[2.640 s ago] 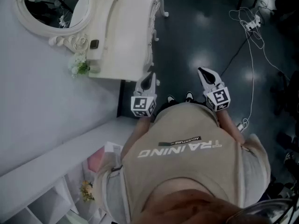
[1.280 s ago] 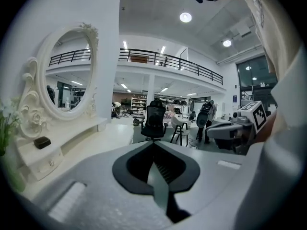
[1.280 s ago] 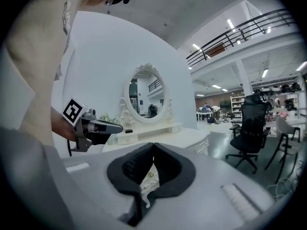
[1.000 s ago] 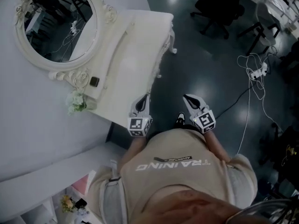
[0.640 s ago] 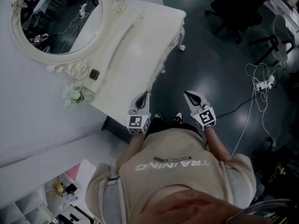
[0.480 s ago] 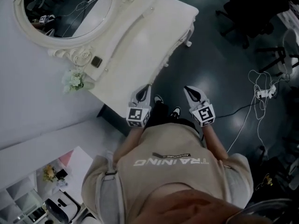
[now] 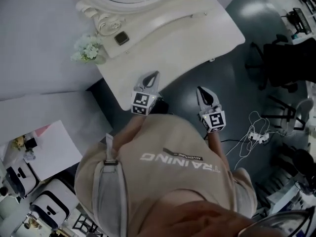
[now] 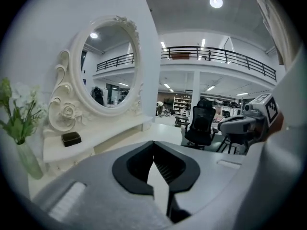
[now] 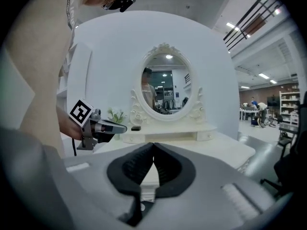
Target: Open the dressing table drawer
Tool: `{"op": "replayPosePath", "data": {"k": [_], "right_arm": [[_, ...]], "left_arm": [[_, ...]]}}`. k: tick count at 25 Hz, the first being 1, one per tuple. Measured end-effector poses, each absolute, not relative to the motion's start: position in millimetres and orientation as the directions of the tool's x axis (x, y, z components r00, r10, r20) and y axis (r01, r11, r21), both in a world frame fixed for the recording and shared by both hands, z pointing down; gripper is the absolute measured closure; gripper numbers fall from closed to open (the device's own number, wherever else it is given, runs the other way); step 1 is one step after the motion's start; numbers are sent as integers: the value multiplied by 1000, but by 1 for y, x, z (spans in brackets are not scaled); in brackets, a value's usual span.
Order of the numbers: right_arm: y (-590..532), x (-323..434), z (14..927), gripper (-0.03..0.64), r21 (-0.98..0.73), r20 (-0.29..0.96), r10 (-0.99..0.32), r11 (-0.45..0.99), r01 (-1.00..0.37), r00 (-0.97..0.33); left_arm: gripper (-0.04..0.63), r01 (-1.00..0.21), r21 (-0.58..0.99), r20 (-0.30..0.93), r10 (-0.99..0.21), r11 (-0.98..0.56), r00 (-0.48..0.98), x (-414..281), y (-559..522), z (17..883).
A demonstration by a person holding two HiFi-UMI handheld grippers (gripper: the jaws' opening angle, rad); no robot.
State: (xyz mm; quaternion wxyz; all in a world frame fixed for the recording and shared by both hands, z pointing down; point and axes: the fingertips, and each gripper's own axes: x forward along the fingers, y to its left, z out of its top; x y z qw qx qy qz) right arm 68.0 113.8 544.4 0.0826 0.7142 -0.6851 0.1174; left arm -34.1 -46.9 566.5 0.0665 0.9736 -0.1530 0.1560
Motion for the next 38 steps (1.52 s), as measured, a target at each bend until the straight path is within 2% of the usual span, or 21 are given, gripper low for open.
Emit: {"op": "replayPosePath", "data": {"k": [7, 13, 20, 24, 29, 36, 37, 38], "right_arm": [[25, 84, 535, 614, 1, 266, -962, 62, -998, -60], [-43, 85, 541, 614, -19, 264, -932, 251, -968, -247], [-105, 99, 541, 614, -48, 227, -830, 513, -857, -510], [-136, 125, 556, 614, 35, 254, -746, 643, -765, -615], [-156, 145, 573, 614, -2, 270, -677, 711, -703, -685], [-164, 144, 590, 614, -82, 280, -608, 756, -650, -743], [-164, 143, 591, 614, -80, 283, -599, 764, -641, -749], [-164, 143, 591, 614, -78, 287, -591, 770, -633, -754]], "left_arm": [[588, -384, 40, 361, -345, -923, 867, -37, -100, 579], [588, -546, 52, 376, -490, -836, 786, -48, -141, 577], [588, -792, 52, 424, -705, -608, 569, -56, -188, 595], [588, -902, 69, 454, -792, -425, 408, -62, -210, 615], [588, -962, 52, 515, -818, -268, 256, -69, -221, 642], [584, -975, 14, 584, -789, -222, 188, -75, -249, 695], [571, -975, 3, 587, -788, -224, 183, -77, -253, 701], [507, -974, -6, 595, -784, -225, 177, -78, -257, 705]]}}
